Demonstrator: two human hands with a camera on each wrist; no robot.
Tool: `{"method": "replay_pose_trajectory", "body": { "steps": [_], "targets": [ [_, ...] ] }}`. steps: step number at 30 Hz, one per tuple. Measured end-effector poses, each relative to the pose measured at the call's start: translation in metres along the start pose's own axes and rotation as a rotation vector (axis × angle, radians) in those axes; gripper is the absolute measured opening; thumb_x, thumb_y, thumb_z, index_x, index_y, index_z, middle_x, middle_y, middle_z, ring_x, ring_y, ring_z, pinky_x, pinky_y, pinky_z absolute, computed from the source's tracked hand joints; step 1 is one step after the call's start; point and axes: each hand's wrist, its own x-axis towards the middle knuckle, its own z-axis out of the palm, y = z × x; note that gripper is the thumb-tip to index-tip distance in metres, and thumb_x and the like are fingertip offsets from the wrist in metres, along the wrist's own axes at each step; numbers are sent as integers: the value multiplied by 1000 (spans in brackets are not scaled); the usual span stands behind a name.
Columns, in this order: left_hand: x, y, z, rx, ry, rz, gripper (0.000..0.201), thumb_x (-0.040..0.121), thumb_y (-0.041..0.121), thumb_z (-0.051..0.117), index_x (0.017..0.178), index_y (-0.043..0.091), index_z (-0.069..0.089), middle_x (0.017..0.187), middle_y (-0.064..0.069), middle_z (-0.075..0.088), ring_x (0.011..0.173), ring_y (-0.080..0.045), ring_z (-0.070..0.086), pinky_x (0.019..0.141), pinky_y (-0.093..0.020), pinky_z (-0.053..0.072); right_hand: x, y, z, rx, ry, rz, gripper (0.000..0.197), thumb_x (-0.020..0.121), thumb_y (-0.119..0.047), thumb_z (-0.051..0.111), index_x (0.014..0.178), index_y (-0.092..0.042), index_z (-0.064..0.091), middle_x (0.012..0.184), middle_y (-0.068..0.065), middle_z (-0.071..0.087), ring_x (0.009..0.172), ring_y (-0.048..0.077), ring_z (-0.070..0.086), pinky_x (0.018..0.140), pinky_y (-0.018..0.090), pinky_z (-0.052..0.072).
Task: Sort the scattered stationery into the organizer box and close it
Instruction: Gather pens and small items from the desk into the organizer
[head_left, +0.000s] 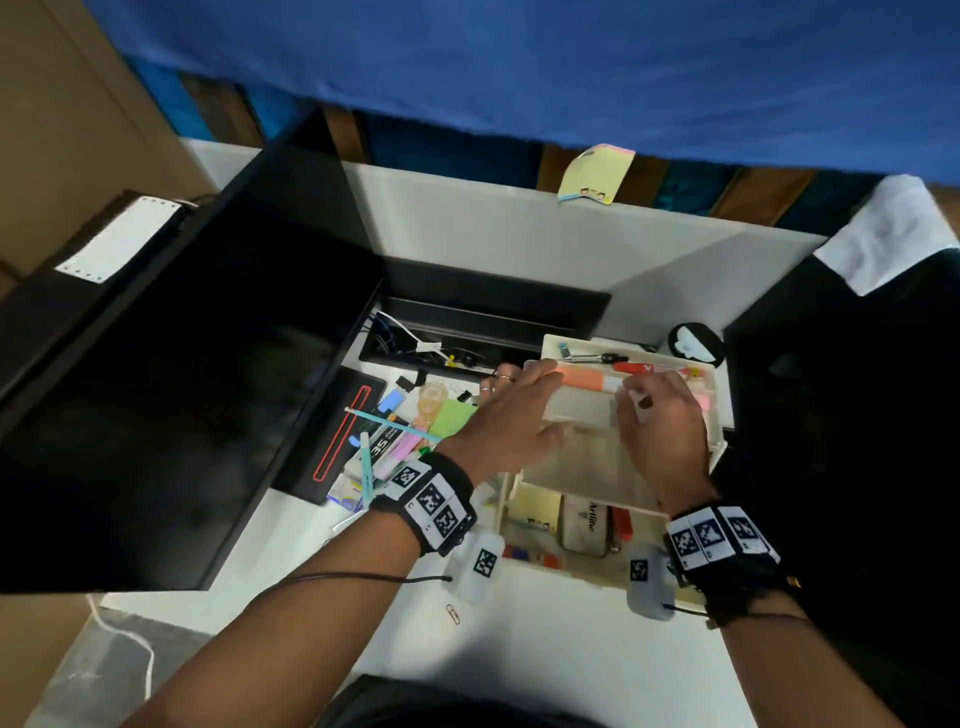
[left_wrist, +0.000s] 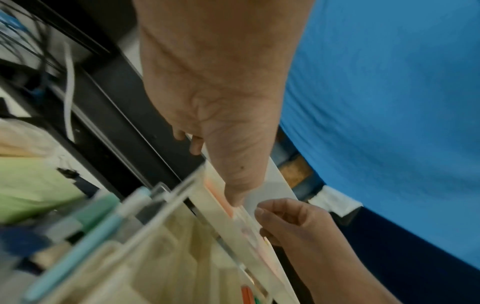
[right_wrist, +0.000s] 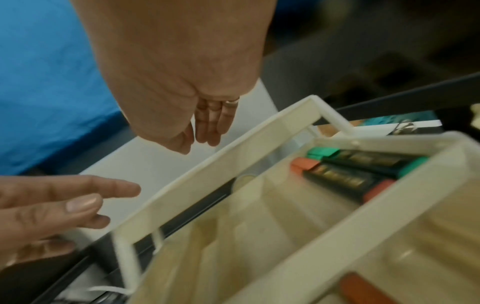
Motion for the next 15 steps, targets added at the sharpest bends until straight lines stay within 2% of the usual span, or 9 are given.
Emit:
{"method": "replay_pose_trajectory", "body": {
  "steps": [2, 4, 6, 8, 9, 11, 13, 15],
  "targets": [
    [-23, -32, -10, -82, 63, -55, 55, 100, 38, 61, 150, 23, 45, 158, 6, 32, 141, -26, 38, 115, -49, 34, -9, -27, 6, 71, -52, -98, 12, 94, -17, 68, 106, -14, 71, 108, 3, 66, 90, 20, 64, 85, 35, 53],
    [-51, -68, -19, -117, 99, -125, 38, 101, 22, 61, 138, 21, 57, 139, 2, 46, 126, -21, 50, 110, -39, 44, -20, -53, 18, 149, -130, -191, 11, 94, -15, 68, 105, -16, 71, 103, 0, 65, 79, 15, 62, 76, 32, 54],
    [-82, -100, -27, -129, 124, -251, 21, 97, 10, 60, 113, 19, 68, 116, 1, 57, 101, -19, 61, 92, -34, 54, -33, -78, 35, 216, -236, -270, 8, 95, -13, 68, 102, -16, 71, 100, -2, 65, 76, 12, 62, 71, 27, 53],
    [-111, -128, -31, -106, 116, -425, 14, 94, 11, 61, 88, 23, 67, 99, 0, 69, 86, -22, 68, 78, -34, 58, -45, -100, 56, 249, -334, -339, 7, 94, -10, 67, 95, -16, 70, 93, -2, 65, 75, 12, 60, 69, 25, 50],
    [-126, -140, -31, -87, 92, -497, 14, 93, 14, 61, 83, 22, 67, 93, 0, 73, 84, -23, 71, 76, -36, 60, -51, -110, 68, 239, -391, -357, 8, 93, -10, 67, 90, -17, 68, 88, -3, 64, 73, 11, 58, 67, 27, 49],
    [-153, -161, -26, -35, -2, -585, 12, 91, 16, 62, 85, 21, 72, 92, -2, 76, 88, -25, 73, 78, -35, 60, -63, -124, 96, 199, -510, -352, 11, 93, -14, 64, 84, -20, 67, 81, -6, 63, 69, 8, 55, 66, 32, 50],
    [-176, -175, -18, -6, -98, -624, 9, 89, 22, 68, 96, 23, 74, 102, -2, 76, 99, -25, 72, 82, -31, 57, -75, -132, 125, 156, -611, -308, 8, 91, -21, 64, 85, -23, 69, 83, -8, 69, 69, 5, 60, 69, 34, 56],
    [-194, -185, -9, 4, -164, -630, 26, 87, 35, 75, 111, 26, 70, 112, 0, 72, 106, -23, 68, 89, -34, 55, -88, -140, 146, 96, -679, -267, 5, 89, -28, 66, 89, -24, 70, 86, -10, 72, 74, 8, 68, 68, 31, 58]
  ]
}}
